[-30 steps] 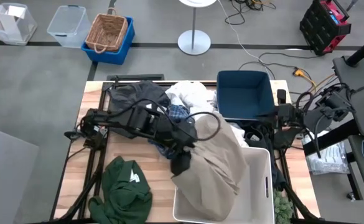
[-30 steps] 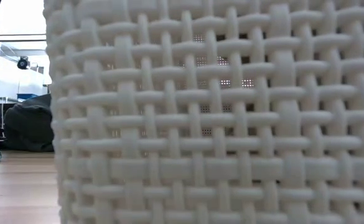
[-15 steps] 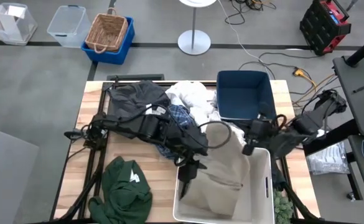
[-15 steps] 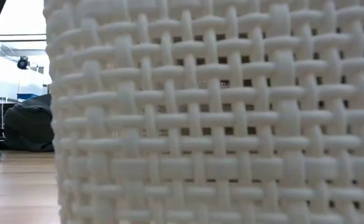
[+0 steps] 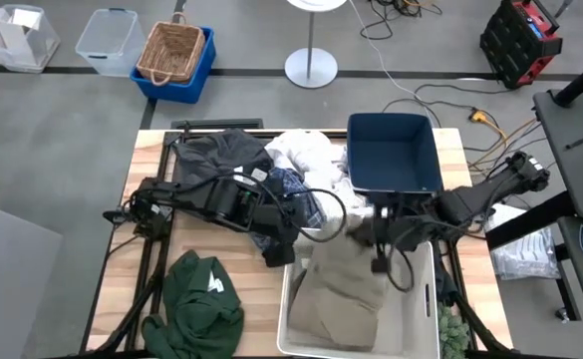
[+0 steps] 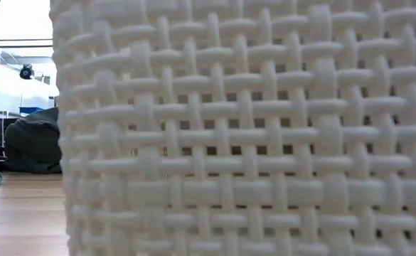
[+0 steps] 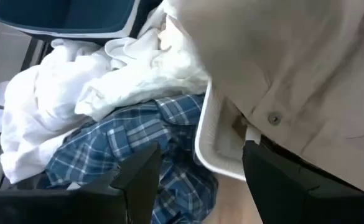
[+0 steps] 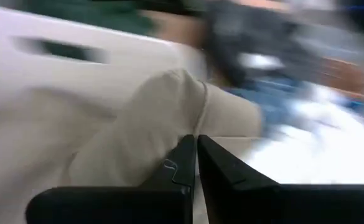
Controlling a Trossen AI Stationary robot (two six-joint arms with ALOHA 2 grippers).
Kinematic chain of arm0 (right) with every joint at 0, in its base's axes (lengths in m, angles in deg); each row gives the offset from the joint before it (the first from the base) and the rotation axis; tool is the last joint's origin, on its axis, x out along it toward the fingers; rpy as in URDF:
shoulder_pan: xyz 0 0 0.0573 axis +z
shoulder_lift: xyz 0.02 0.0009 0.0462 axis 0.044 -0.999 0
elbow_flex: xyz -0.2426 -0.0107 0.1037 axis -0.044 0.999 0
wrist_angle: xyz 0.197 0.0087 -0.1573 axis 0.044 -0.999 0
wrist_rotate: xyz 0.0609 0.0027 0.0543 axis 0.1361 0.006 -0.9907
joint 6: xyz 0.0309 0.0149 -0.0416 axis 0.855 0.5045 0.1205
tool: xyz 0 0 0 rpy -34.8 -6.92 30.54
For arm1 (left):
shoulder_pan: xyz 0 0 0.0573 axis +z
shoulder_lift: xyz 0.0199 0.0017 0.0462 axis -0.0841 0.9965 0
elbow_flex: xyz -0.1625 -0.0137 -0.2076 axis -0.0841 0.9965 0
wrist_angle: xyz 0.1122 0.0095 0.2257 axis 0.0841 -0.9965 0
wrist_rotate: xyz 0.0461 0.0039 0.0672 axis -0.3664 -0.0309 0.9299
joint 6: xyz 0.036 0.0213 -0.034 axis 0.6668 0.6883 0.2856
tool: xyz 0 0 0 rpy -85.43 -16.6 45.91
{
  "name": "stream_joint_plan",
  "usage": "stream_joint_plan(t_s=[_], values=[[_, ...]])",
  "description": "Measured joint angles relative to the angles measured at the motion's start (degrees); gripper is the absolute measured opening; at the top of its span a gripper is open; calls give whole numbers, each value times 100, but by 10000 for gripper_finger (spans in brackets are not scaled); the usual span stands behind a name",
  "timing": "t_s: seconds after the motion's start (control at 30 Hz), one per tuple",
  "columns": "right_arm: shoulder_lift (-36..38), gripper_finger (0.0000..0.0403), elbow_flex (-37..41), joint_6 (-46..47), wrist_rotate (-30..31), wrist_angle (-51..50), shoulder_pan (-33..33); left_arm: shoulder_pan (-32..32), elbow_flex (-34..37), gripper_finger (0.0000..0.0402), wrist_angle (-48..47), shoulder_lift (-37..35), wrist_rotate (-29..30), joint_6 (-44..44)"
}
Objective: Sort clothes
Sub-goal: Put the brown shorts into the white bin, then put the gray shorts into the white bin
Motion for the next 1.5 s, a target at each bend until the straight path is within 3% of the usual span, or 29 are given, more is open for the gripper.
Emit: stream_joint_plan(t_s=[0.13, 0.27, 0.37, 0.47, 0.63, 0.73, 0.9, 1.07, 1.17, 1.27, 1.37, 1.5], values=[[-215, 13, 4, -296, -1189, 394, 429, -25, 0, 206, -9, -81, 50, 23], [-373, 13, 4, -217, -1330, 273, 846, -88, 0, 206, -47, -201, 203, 69], [-330, 13, 9, 133, -711, 52, 1099, -202, 0, 206, -226, -248, 212, 240], [-161, 13, 9, 457, 511, -314, 1353, -344, 4, 206, -610, -251, 257, 407], [118, 13, 9, 1137, 1779, -1015, 1553, -533, 417, 206, -785, -433, 1096, 109], [290, 13, 9, 1420, 1917, -1209, 1558, -543, 1119, 206, -768, -831, 1407, -127], [520, 13, -3, 1518, 2456, -1098, 1440, -423, 2857, 206, -699, -1982, 1797, -888], [623, 13, -410, 1560, 2425, -1108, 693, -191, 4722, 206, 189, -3385, 1796, -1235], [593, 13, -760, 1037, 2202, -1105, 132, 131, 5674, 206, 782, -4075, 1764, -1229], [577, 13, -1043, 607, 1610, -1105, -386, 666, 6429, 206, 1096, -4526, 1454, -1246], [575, 13, -1146, 430, 1115, -1125, -731, 1254, 6999, 206, 1221, -4732, 1189, -1304], [567, 13, -1150, 444, 883, -1230, -890, 1678, 7598, 206, 1194, -4809, 680, -980]])
